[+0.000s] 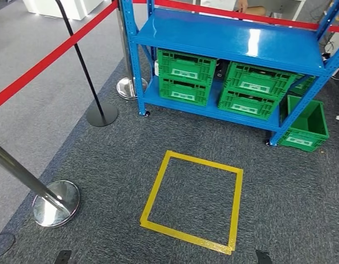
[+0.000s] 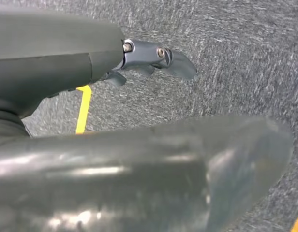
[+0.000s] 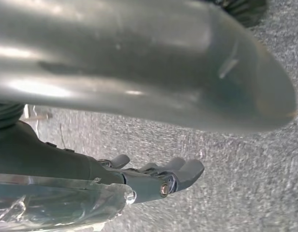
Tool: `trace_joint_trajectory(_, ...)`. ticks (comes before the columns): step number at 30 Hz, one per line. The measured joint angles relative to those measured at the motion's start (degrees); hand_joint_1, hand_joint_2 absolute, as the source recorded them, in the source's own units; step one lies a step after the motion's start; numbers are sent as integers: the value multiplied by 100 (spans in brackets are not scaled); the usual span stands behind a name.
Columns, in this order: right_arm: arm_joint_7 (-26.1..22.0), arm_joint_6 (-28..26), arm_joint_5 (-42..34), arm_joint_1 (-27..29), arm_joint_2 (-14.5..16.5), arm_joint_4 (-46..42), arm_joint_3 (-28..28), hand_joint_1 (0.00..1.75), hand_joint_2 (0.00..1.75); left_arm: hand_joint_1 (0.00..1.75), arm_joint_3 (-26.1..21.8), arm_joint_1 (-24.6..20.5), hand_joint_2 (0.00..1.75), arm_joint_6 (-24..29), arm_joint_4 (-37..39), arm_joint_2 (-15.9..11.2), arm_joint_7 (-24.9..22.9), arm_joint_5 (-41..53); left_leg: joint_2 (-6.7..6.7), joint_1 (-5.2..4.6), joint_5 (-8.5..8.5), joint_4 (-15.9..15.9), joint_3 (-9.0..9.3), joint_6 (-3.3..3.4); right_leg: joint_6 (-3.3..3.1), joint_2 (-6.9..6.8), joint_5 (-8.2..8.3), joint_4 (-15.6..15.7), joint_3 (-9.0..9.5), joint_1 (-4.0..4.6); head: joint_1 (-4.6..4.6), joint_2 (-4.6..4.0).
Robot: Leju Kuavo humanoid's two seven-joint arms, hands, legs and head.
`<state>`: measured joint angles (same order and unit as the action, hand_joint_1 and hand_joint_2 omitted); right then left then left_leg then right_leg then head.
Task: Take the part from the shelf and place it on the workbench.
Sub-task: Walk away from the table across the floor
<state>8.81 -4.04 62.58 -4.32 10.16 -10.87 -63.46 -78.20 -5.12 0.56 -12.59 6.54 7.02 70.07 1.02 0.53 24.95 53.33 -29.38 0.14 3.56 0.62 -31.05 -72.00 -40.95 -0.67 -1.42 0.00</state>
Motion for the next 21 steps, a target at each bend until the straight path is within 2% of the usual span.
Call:
trace_joint_trajectory(1,0,0,0,6,-1,-1,-1,0,0,0,0,3,0,-1,0,-2,0,0,75,-5,5,1,4,1,4,-16,-32,-173,-64,0,-1,0)
trace_joint_trajectory(2,0,-1,0,15,-3,-1,-2,0,0,0,0,1,0,-3,0,0,0,1,145,-6,11,2,13,-3,3,-29,51,-93,-2,0,-2,0)
trace_joint_trajectory(3,0,-1,0,21,-4,-1,-3,0,0,0,0,-2,0,-5,0,4,0,2,213,-4,22,3,27,-15,-1,-68,220,227,182,1,-4,0)
trace_joint_trajectory(5,0,-2,2,8,-5,-1,-3,0,0,0,0,-5,0,-8,0,8,0,4,336,-21,58,10,71,-66,-22,-314,562,1102,684,16,-11,0)
trace_joint_trajectory(6,0,-2,3,-5,-4,-1,-3,0,0,0,0,-7,0,-8,0,7,0,5,387,-37,75,14,93,-97,-50,-414,649,1402,850,25,-10,0)
trace_joint_trajectory(7,0,-2,4,-15,-3,0,-3,0,0,0,0,-12,0,-6,0,4,0,5,436,-53,85,15,109,-127,-84,-472,676,1549,927,36,-1,0)
trace_joint_trajectory(9,1,-3,4,-15,-2,1,-3,0,0,0,1,-27,0,-3,0,3,0,5,531,-57,91,4,130,-183,-172,-370,676,1582,906,48,16,0)
trace_joint_trajectory(10,2,-4,4,-8,-3,1,-4,0,0,0,2,-35,0,-1,0,3,0,5,493,-45,120,18,128,-216,-207,-307,684,1588,897,43,25,0)
trace_joint_trajectory(12,4,-8,4,-16,-5,-1,-7,0,0,0,4,-37,0,0,0,10,0,5,248,-20,362,332,-4,-278,-274,-176,715,1609,890,19,34,0)
trace_joint_trajectory(13,4,-9,4,-27,-7,-1,-8,0,0,0,4,-30,0,1,0,13,0,5,95,-11,563,678,-164,-297,-295,-107,728,1612,880,12,43,0)
trace_joint_trajectory(14,4,-9,4,-37,-8,-1,-8,0,0,0,4,-17,0,2,0,14,0,5,10,-8,771,1110,-373,-306,-311,-33,737,1611,867,10,48,0)
trace_joint_trajectory(15,4,-8,4,-41,-8,-1,-9,0,0,0,3,-6,0,2,0,12,0,5,-25,-6,914,1499,-574,-310,-319,48,743,1611,857,11,51,0)
trace_joint_trajectory(16,5,-7,4,-34,-8,-1,-9,0,0,0,3,0,0,3,0,9,0,5,-38,-6,944,1735,-711,-308,-321,132,747,1610,852,10,51,0)
trace_joint_trajectory(17,6,-7,4,-26,-8,-1,-10,0,0,0,3,2,0,3,0,8,0,5,-46,-4,854,1759,-748,-301,-317,219,751,1609,852,8,51,0)
trace_joint_trajectory(18,7,-7,4,-20,-8,-1,-13,0,0,0,3,2,0,3,0,7,0,5,-66,0,657,1549,-669,-290,-308,308,757,1609,857,3,50,0)
trace_joint_trajectory(19,7,-7,4,-19,-8,-1,-14,0,0,0,4,0,0,3,0,5,0,5,-132,8,414,1182,-505,-280,-293,396,764,1608,862,-3,51,0)
trace_joint_trajectory(20,7,-6,4,-23,-8,-1,-16,0,0,0,4,-3,0,3,0,5,0,5,-282,22,211,772,-319,-268,-267,481,770,1603,860,-5,54,0)
trace_joint_trajectory(21,7,-6,4,-31,-8,-1,-16,0,0,0,4,-6,0,3,0,5,0,5,-428,41,89,414,-160,-252,-237,559,775,1588,842,-2,59,0)
